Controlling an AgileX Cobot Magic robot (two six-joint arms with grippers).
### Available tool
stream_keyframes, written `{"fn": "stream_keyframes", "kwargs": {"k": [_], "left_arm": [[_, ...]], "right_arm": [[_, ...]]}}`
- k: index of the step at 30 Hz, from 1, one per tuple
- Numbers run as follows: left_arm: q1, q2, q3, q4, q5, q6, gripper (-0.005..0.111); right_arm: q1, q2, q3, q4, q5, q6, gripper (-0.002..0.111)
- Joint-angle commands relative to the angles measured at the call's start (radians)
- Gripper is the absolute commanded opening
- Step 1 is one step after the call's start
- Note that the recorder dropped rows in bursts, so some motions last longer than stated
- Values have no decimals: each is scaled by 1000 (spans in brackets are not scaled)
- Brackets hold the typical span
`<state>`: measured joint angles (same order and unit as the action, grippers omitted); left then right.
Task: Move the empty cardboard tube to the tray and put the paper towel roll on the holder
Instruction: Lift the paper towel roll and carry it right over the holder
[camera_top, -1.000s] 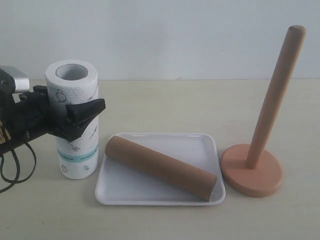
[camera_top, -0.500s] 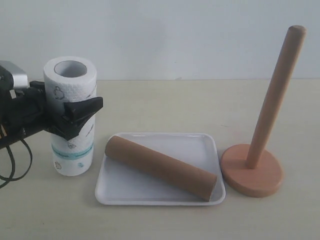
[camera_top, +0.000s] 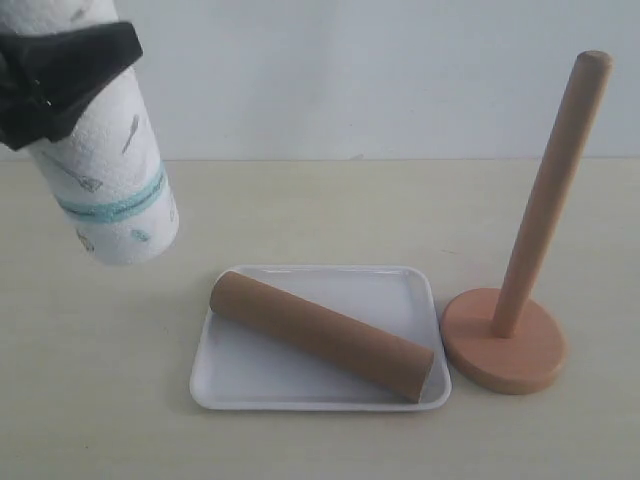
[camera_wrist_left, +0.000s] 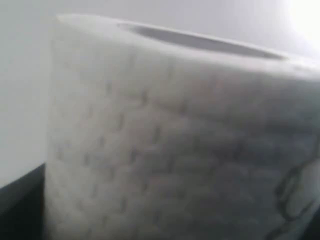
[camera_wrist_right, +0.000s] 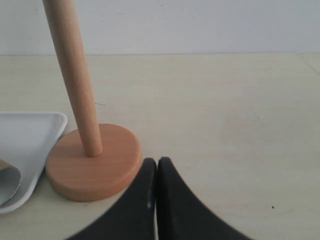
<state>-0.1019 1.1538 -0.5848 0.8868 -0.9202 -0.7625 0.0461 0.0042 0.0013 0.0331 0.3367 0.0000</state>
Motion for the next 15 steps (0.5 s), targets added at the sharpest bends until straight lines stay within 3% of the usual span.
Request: {"fn": "stream_keyframes", "kwargs": {"k": [1,10,13,15], "left_arm": [[-1,-146,-82,244,-24,-259,4],[-7,-234,-277,294,18,-536,4],[-65,-196,-336,308,42,-585,4],[-138,-155,-362,308,45,-587,4]], "right_arm": [[-6,-4,-1,1,-2,0,0],[-6,-4,-1,1,-2,0,0],[-6,-4,-1,1,-2,0,0],[-6,-4,-1,1,-2,0,0]]}}
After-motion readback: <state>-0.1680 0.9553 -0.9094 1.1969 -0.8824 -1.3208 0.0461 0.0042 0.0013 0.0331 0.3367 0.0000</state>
